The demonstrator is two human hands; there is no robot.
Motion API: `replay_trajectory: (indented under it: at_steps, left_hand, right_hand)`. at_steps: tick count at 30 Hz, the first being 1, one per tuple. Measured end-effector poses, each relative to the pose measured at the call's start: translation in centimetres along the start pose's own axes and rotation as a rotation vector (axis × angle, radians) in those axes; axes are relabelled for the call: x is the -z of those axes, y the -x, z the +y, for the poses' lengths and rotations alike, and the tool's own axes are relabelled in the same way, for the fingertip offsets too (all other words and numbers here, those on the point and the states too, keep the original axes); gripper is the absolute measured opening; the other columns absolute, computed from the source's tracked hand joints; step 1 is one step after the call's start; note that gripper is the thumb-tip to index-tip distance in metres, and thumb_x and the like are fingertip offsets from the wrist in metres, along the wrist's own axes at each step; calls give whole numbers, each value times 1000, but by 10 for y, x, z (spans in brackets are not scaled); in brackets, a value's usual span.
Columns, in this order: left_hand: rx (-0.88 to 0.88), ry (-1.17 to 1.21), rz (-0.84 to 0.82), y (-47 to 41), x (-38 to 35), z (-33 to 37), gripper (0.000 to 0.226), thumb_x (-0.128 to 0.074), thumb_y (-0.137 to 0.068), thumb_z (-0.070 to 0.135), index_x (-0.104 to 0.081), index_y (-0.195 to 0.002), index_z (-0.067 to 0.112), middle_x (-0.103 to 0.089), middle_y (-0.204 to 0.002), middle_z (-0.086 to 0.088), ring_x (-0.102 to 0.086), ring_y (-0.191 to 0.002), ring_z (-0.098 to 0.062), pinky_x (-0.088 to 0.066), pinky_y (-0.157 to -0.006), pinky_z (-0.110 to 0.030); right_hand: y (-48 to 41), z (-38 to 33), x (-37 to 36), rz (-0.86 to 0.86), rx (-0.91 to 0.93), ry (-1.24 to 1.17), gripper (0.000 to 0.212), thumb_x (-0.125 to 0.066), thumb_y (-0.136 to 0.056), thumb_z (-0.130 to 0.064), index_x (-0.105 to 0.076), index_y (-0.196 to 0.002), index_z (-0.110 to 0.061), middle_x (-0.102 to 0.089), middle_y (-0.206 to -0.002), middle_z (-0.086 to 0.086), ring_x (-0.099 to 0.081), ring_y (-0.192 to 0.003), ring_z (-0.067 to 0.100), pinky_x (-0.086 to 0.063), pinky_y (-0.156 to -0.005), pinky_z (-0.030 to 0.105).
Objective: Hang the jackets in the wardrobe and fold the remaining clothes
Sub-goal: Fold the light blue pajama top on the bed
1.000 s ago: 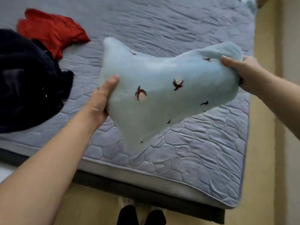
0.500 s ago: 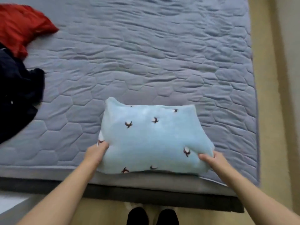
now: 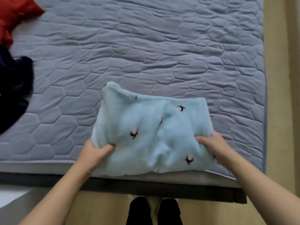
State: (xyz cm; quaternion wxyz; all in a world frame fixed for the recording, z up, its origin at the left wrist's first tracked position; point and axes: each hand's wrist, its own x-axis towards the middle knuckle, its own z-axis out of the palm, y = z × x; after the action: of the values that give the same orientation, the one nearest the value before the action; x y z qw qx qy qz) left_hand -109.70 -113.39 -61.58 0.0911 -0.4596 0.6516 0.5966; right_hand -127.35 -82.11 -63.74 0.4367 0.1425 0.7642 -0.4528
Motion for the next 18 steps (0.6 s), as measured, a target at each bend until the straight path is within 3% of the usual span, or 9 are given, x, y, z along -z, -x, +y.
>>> replay_trajectory:
  at_steps: [2, 4, 7, 9, 13, 15, 18]
  left_hand:
    - [-20, 4, -116, 26, 14, -17, 86, -81, -30, 56, -62, -107, 22, -72, -95, 13, -67, -92, -6, -51, -72, -20]
    - [-17, -13, -253, 40, 23, -28, 96, -85, -32, 64, -59, -114, 22, -71, -101, 21, -65, -96, 3, -50, -71, -11]
    - [-24, -33, -332, 37, 24, -27, 86, -85, -51, 49, -52, -127, 28, -66, -119, 13, -61, -106, 1, -52, -81, -19]
    - [4, -69, -214, 27, 21, -28, 79, -78, -45, 55, -56, -118, 33, -69, -108, 11, -64, -99, -4, -52, -75, -25]
    - [62, 83, 109, 14, 12, -27, 56, -60, -35, 48, -60, -86, 26, -65, -84, 2, -61, -79, -17, -45, -60, -28]
    - [59, 173, 132, 11, 12, -28, 47, -64, -42, 35, -61, -86, 20, -66, -85, -6, -61, -79, -22, -48, -64, -32]
    - [202, 160, 120, 0, 12, -42, 32, -63, -66, 16, -62, -98, 12, -66, -91, -13, -61, -82, -27, -47, -67, -35]
  right_hand:
    - [30, 14, 5, 0, 16, -8, 31, -68, -82, -2, -64, -108, -19, -73, -103, 3, -68, -95, 22, -53, -86, 43]
    - [50, 28, 8, -42, -9, -25, 36, -71, -79, 2, -62, -109, -17, -71, -106, 6, -68, -96, 22, -54, -84, 38]
    - [53, 33, 4, -189, -105, -33, 44, -79, -69, -15, -62, -110, -18, -74, -99, 0, -71, -89, 15, -55, -69, 24]
    - [38, 28, -2, -177, -67, 13, 46, -78, -69, -16, -61, -112, -19, -73, -97, -4, -70, -85, 8, -52, -67, 17]
    - [15, 9, -15, 34, 223, 145, 38, -60, -88, 0, -58, -100, -35, -64, -100, -17, -60, -86, -8, -46, -69, 7]
    - [8, 3, -16, 96, 302, 107, 33, -57, -91, -3, -57, -100, -35, -64, -100, -15, -62, -87, -6, -48, -72, 13]
    - [-7, 9, -15, 36, 148, 191, 30, -57, -90, -3, -56, -96, -32, -64, -100, -6, -61, -89, 8, -47, -68, 23]
